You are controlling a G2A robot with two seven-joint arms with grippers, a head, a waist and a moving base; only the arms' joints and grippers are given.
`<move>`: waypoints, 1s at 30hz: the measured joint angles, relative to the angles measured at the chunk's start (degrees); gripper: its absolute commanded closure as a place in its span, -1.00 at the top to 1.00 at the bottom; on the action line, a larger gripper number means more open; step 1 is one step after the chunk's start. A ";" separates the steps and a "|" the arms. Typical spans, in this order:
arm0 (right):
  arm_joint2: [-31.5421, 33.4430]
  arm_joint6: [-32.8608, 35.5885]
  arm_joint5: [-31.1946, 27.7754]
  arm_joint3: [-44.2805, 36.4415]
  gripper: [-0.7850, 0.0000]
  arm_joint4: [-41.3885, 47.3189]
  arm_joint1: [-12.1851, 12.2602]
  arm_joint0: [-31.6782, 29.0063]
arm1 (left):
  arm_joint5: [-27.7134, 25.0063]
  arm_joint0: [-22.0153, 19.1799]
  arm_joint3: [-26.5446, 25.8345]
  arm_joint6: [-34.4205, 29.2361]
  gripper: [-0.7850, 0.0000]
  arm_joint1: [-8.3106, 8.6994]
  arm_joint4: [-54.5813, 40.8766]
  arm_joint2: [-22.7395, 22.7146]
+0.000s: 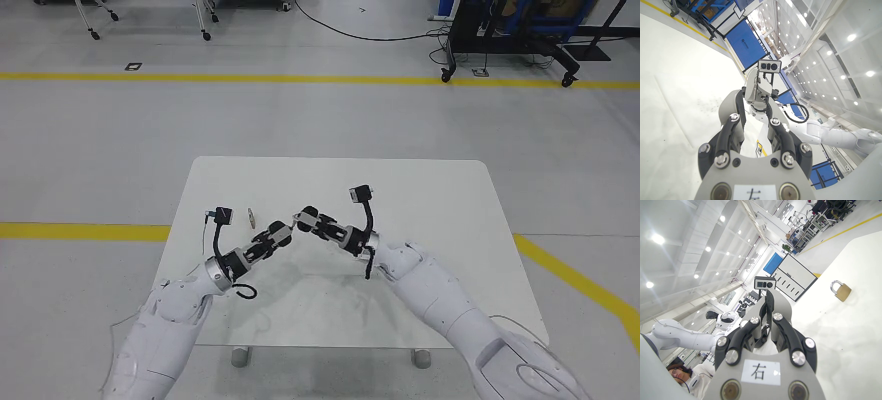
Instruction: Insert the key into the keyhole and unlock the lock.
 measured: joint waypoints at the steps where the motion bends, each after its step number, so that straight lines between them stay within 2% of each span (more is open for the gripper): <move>1: 0.01 0.65 0.07 0.06 -1.00 0.42 -0.04 0.03 | 0.23 -0.07 0.10 -0.01 -0.36 0.01 0.14 0.15; 8: -0.35 3.79 0.88 0.62 -1.00 1.77 -0.55 0.11 | 0.96 -0.77 0.87 0.03 -0.44 0.04 0.77 1.14; 11: -0.51 4.06 1.14 1.14 -1.00 1.44 -0.84 0.29 | 1.05 -0.88 0.96 0.19 -0.72 0.09 0.91 1.31; 13: -0.53 4.05 1.11 1.45 -1.00 1.21 -1.00 0.40 | 1.04 -0.89 0.99 0.32 -1.00 0.13 0.98 1.35; 23: -0.03 2.70 0.52 3.00 -1.00 -0.91 -1.60 0.85 | 1.52 -0.89 0.98 0.94 -1.00 0.37 1.28 1.44; 24: 0.03 2.59 0.47 3.05 -0.40 -1.06 -1.64 0.84 | 1.61 -0.90 1.03 0.99 -1.00 0.39 1.37 1.44; 25: 0.09 2.52 0.42 3.10 -0.15 -1.17 -1.67 0.83 | 1.72 -0.91 1.08 1.07 -1.00 0.42 1.48 1.42; 26: 0.20 2.44 0.35 3.17 0.87 -1.28 -1.70 0.83 | 1.82 -0.93 1.12 1.25 -1.00 0.45 1.60 1.38; 27: 0.28 2.43 0.27 3.22 1.00 -1.39 -1.72 0.83 | 1.83 -0.93 1.15 1.42 -1.00 0.47 1.66 1.33; 30: 0.66 2.35 -0.09 3.40 1.00 -1.64 -1.74 0.86 | 1.78 -0.93 1.24 2.05 -1.00 0.55 1.85 1.10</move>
